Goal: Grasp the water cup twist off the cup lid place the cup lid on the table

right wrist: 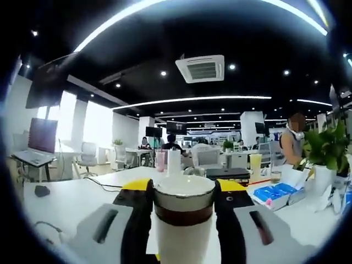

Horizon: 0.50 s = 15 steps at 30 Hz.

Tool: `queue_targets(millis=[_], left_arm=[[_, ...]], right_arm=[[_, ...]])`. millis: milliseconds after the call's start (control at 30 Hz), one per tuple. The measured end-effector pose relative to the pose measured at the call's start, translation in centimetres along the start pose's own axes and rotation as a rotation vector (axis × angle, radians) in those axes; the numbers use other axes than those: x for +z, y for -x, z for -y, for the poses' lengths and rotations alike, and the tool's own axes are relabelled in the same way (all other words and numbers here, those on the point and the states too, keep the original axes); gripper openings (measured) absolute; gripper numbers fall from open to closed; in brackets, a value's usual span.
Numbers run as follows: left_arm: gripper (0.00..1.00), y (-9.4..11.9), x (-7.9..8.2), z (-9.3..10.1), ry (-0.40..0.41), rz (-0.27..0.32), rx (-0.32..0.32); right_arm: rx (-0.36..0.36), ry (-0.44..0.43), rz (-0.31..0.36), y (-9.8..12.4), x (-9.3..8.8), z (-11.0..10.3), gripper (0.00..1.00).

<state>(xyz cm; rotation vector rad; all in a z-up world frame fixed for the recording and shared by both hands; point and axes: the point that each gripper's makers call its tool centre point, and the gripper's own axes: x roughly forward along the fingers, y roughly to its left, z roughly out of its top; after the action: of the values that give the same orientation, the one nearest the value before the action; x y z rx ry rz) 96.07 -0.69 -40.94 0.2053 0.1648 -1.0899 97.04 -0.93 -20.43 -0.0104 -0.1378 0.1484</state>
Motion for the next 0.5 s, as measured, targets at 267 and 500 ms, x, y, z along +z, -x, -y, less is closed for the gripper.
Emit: queue_targets(millis=[267,500], left_arm=[[0.45,-0.01,-0.01,0.0,0.002,0.0,0.0],[0.45,-0.01,-0.03,0.03,0.005,0.0,0.0]], right_arm=[[0.034,0.042,-0.019,-0.23,-0.18,-0.2,0.46],[0.098,0.041,-0.031,-0.44,-0.25,-0.19,0.46]])
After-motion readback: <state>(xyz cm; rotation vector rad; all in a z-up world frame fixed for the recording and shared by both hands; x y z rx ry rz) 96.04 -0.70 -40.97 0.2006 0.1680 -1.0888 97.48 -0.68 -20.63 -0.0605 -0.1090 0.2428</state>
